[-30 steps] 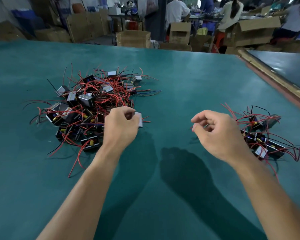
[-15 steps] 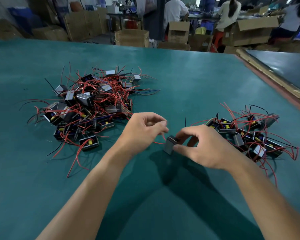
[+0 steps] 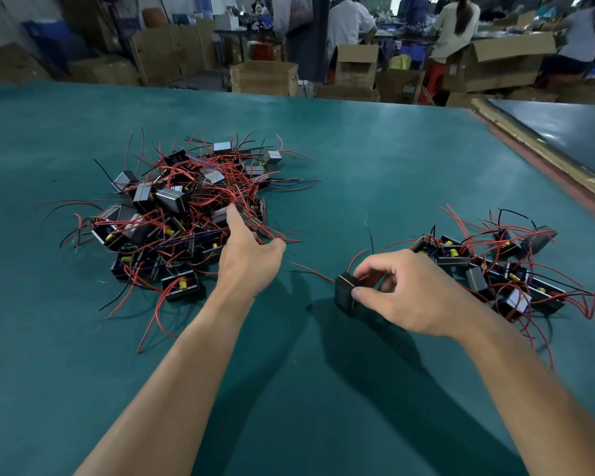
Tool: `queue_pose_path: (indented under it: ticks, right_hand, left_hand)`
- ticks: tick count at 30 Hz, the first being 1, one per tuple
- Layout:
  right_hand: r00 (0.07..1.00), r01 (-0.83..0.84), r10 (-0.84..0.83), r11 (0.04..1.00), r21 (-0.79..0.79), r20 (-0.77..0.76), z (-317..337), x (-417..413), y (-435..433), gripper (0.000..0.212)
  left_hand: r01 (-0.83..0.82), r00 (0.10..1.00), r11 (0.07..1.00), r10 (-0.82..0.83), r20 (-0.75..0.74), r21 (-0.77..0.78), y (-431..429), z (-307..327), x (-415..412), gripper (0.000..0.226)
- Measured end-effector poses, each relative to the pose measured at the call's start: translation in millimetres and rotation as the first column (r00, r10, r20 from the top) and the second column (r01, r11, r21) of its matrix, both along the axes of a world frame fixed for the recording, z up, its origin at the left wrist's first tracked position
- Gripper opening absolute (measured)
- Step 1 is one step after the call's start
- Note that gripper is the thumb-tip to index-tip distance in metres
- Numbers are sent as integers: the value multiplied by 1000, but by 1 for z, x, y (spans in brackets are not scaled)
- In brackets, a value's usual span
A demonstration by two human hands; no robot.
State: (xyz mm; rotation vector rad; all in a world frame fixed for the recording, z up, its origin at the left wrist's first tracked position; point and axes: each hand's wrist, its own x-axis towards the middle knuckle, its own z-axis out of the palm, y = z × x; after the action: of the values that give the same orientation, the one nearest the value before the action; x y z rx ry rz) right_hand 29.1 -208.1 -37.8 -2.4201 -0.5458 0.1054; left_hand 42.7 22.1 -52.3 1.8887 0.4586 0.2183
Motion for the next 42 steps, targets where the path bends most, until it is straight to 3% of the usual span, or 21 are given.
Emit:
queue_pose_path:
  ticks: [3,6,10,13,15,17,20,22,25,28,33,36,39,42]
  right_hand:
    - [1000,-5,5,1000,3,1,0,0,0,3]
    - [1000,-6,6,1000,-3,0,0,-1,0,3]
    - [1000,2,-2,1000,-6,2,1,-1,0,3]
    - [1000,15,-15,1000,-12,14,2,-1,-1,2]
    - [1000,19,-19,1000,-10,24,3,-1,-1,2]
    - [999,20,-19,1000,-9,33,3,-1,-1,2]
    - [999,18,-19,1000,18,51,5,1,-2,5]
    - [997,33,-37,997,63,65,5,3,-4,7]
    - [990,69,-83,990,125,110,6,5,-6,9]
    - [986,71,-97,981,183,136,6,3,-3,24]
    - [981,80,-111,978,191,157,6,3,-1,22]
    - [982,99,-122,983,152,146,6,3,-2,26]
    - [986,94,-111,987,131,124,6,2,-1,28]
    - [990,90,-101,990,112,99,5,0,-1,28]
  left_hand:
    - [-7,998,994,15,68,-111,1,-2,5,79]
    - [11,997,994,-3,73,-112,-4,-3,7,56]
    - [47,998,992,-42,38,-116,-7,-3,8,49]
    - [82,995,974,-70,66,-209,-8,1,7,14]
    - [94,993,959,-70,97,-269,-8,4,6,21]
    - [123,987,949,-87,133,-290,-10,7,4,12]
    - [201,971,945,-158,179,-257,-13,10,-1,51]
    - [257,953,932,-201,225,-257,-16,14,-5,56]
    - [365,919,870,-281,276,-330,-18,25,-14,51]
    - [457,885,792,-357,300,-405,-20,31,-20,41]
    - [419,905,786,-322,278,-454,-19,35,-21,25]
    - [325,933,883,-241,268,-338,-22,32,-19,21]
    - [116,961,992,-99,259,-50,-22,25,-15,20]
    - [-14,988,932,-42,147,362,-16,18,-16,16]
